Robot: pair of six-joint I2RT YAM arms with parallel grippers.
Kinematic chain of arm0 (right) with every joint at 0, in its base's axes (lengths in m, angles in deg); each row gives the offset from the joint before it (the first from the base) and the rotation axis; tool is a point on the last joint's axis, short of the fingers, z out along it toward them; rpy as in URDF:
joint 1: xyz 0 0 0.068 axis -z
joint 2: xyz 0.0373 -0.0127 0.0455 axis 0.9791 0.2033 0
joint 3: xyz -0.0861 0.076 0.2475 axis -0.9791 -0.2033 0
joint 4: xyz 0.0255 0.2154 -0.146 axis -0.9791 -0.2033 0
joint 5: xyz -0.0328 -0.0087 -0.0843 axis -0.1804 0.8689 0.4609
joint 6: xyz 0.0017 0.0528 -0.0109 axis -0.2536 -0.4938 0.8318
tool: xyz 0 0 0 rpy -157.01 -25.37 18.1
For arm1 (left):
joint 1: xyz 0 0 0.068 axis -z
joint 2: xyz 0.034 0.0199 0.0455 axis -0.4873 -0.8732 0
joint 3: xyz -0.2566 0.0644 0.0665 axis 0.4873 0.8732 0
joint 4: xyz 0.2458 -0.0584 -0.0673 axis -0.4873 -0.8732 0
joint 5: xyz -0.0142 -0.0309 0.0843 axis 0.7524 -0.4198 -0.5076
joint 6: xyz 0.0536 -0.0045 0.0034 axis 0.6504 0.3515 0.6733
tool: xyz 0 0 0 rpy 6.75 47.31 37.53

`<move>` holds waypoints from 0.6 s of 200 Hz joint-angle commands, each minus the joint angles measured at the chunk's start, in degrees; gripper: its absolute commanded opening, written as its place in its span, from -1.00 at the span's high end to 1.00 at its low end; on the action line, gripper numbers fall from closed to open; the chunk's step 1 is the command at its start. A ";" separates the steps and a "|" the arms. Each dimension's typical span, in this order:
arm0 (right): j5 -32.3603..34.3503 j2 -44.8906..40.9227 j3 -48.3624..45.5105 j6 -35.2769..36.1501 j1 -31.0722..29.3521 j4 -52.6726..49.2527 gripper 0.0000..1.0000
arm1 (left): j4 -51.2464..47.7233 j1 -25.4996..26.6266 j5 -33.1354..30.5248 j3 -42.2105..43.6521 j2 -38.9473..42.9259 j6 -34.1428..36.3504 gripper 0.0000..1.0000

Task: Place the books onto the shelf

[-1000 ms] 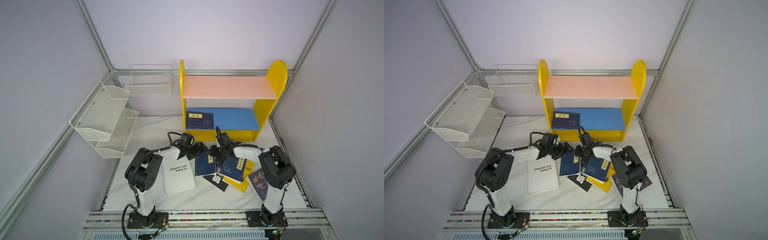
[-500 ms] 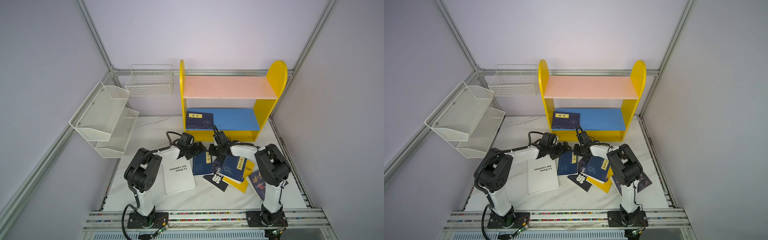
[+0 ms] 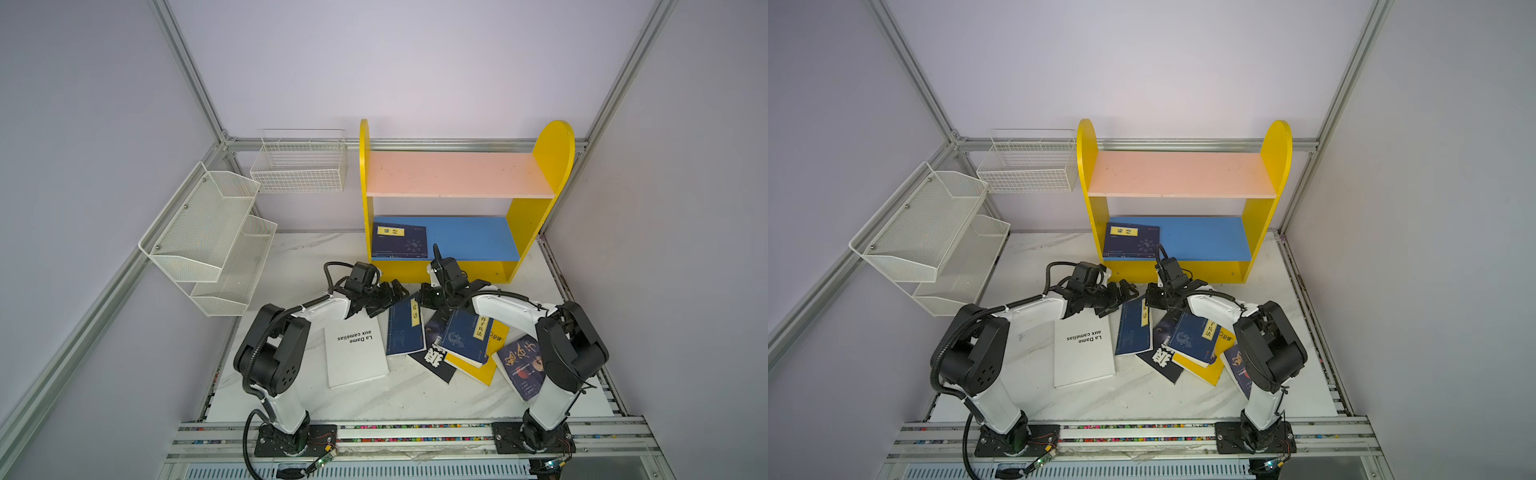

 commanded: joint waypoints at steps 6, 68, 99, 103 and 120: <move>-3.06 -6.54 -1.05 -0.71 1.40 -1.54 1.00 | 1.37 -1.47 7.81 0.90 6.28 5.01 -0.99; -9.00 -11.74 0.89 -0.65 4.77 -0.58 1.00 | 2.07 -5.33 16.77 1.63 9.49 9.04 -1.00; -14.02 -13.72 1.24 -0.56 8.11 0.47 1.00 | 3.93 -5.80 19.25 1.88 10.04 10.00 -0.99; -14.75 -13.87 1.30 -0.66 8.54 0.53 1.00 | 4.21 -5.89 19.31 1.89 10.04 10.01 -0.99; -17.54 -14.28 1.99 -0.84 9.65 0.92 1.00 | 5.96 -6.08 20.56 1.89 9.39 9.55 -0.98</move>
